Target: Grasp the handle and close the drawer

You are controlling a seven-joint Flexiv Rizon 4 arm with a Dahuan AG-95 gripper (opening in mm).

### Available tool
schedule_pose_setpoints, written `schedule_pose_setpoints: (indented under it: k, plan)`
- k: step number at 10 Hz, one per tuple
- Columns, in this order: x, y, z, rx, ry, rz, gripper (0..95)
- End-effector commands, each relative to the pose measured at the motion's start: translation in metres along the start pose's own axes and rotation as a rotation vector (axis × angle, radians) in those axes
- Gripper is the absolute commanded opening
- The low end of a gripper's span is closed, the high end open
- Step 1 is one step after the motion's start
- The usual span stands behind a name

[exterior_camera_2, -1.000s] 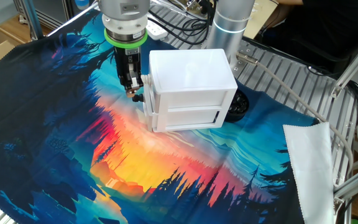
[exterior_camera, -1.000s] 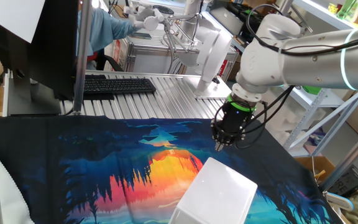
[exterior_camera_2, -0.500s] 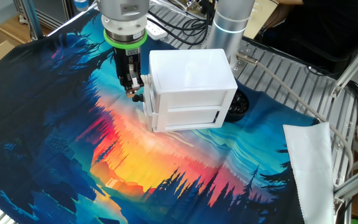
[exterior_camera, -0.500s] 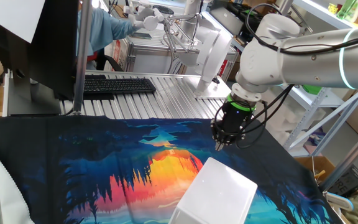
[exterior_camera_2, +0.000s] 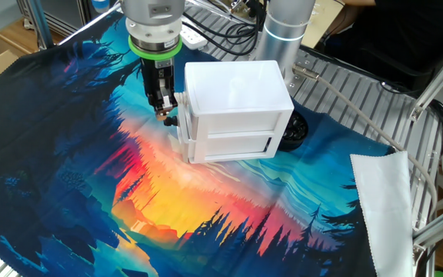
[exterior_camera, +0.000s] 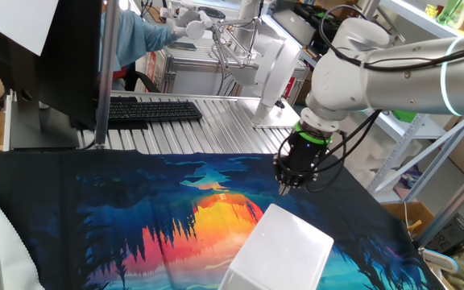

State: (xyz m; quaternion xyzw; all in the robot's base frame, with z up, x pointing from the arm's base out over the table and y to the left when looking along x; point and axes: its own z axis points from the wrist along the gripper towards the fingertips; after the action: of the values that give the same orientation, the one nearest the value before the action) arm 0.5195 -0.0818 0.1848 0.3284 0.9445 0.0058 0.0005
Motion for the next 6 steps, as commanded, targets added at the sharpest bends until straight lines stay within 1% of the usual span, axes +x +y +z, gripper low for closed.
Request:
schedule_pose_setpoints:
  k: [1,3,6]
  plan:
    - [-0.001,-0.001,0.0,0.0,-0.001,0.008,0.0]
    - [-0.003,-0.004,-0.002,-0.001,-0.007,0.008,0.0]
    - [-0.011,-0.016,-0.006,-0.004,-0.005,-0.01,0.0]
